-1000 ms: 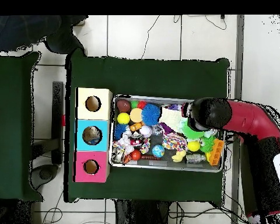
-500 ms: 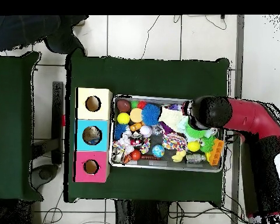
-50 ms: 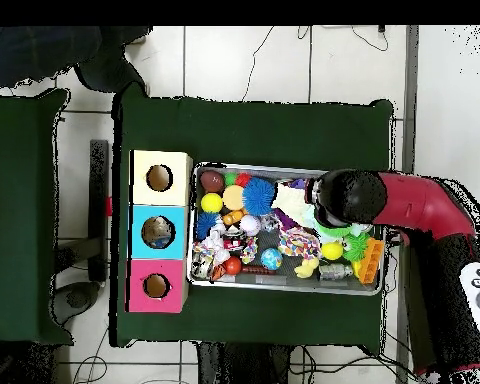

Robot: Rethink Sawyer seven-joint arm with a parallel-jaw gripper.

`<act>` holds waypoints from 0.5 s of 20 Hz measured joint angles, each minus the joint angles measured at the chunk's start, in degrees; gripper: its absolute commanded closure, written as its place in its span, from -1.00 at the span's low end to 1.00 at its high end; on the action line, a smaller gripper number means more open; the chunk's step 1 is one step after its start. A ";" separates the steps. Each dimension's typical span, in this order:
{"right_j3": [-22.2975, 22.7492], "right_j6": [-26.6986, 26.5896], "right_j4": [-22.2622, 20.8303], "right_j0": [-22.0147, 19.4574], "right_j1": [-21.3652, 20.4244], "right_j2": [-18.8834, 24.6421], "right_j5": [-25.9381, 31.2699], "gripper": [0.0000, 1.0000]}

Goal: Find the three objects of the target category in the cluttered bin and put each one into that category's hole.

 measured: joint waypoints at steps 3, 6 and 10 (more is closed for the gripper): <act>1.17 0.00 -0.03 1.01 -0.09 0.01 -0.42 -1.00; 2.23 0.00 -0.05 2.18 -0.06 0.01 -1.44 -1.00; 3.29 0.00 -0.10 3.64 0.42 0.00 -3.72 -1.00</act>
